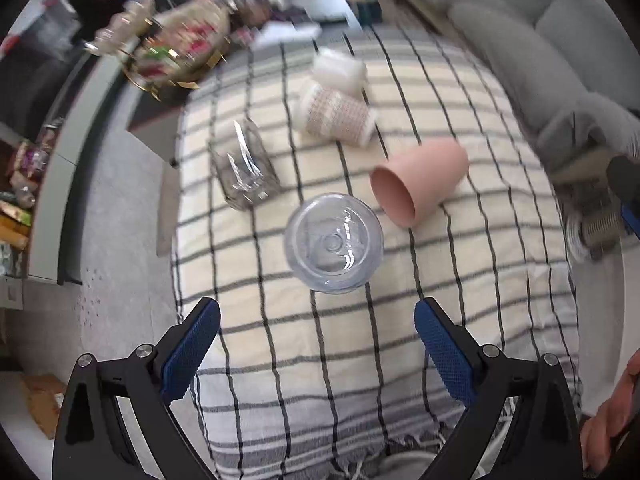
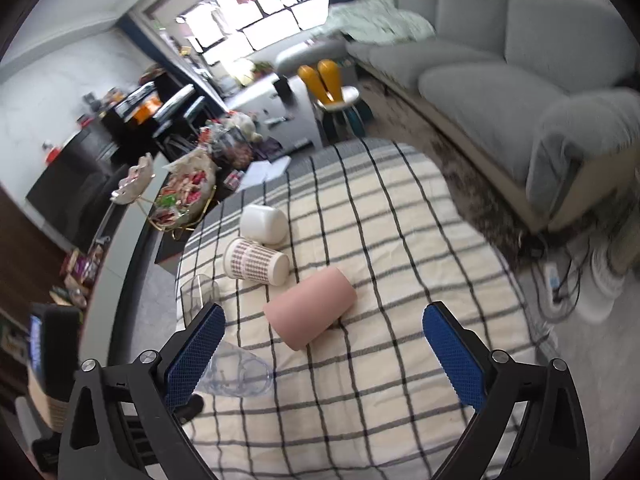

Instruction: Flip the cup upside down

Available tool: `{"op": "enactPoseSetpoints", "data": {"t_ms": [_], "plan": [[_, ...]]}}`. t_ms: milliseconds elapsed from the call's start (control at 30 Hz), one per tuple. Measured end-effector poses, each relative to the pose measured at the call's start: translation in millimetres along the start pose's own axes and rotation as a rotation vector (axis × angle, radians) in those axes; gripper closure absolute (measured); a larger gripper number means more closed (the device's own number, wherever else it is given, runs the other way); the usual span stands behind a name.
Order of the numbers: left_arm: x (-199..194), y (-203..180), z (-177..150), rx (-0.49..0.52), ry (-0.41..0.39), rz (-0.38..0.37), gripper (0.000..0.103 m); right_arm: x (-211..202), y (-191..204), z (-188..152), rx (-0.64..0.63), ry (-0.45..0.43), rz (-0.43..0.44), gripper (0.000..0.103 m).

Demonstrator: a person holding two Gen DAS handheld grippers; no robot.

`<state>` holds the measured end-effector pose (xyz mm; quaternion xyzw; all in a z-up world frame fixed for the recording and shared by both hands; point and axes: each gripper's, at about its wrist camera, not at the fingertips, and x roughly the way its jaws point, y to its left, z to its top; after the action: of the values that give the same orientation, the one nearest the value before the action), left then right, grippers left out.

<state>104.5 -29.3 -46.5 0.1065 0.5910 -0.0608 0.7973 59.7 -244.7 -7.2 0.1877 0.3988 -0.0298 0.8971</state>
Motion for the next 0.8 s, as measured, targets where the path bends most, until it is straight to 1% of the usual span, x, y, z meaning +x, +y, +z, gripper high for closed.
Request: {"op": "enactPoseSetpoints", "data": {"t_ms": [67,233,367,467,600,800], "plan": [[-9,2,-10,-0.018,-0.065,0.016,0.004,-12,8,-5,-0.061,-0.041,-0.013,0.003],[-34,8,-39,-0.093,-0.262,0.078,0.004,-37,24,-21,-0.180,-0.138,-0.058,0.002],[-51,10,-61,-0.142,-0.383,0.114,0.004,-47,26,-34,-0.218,-0.171,-0.083,0.001],[-57,14,-75,-0.176,-0.447,0.140,0.004,-52,23,-40,-0.216,-0.178,-0.090,0.001],[-64,22,-90,-0.243,-0.503,0.146,0.003,-55,20,-49,-0.208,-0.186,-0.096,0.001],[-70,26,-105,-0.297,-0.559,0.147,0.001,-57,17,-60,-0.207,-0.188,-0.115,0.001]]}}
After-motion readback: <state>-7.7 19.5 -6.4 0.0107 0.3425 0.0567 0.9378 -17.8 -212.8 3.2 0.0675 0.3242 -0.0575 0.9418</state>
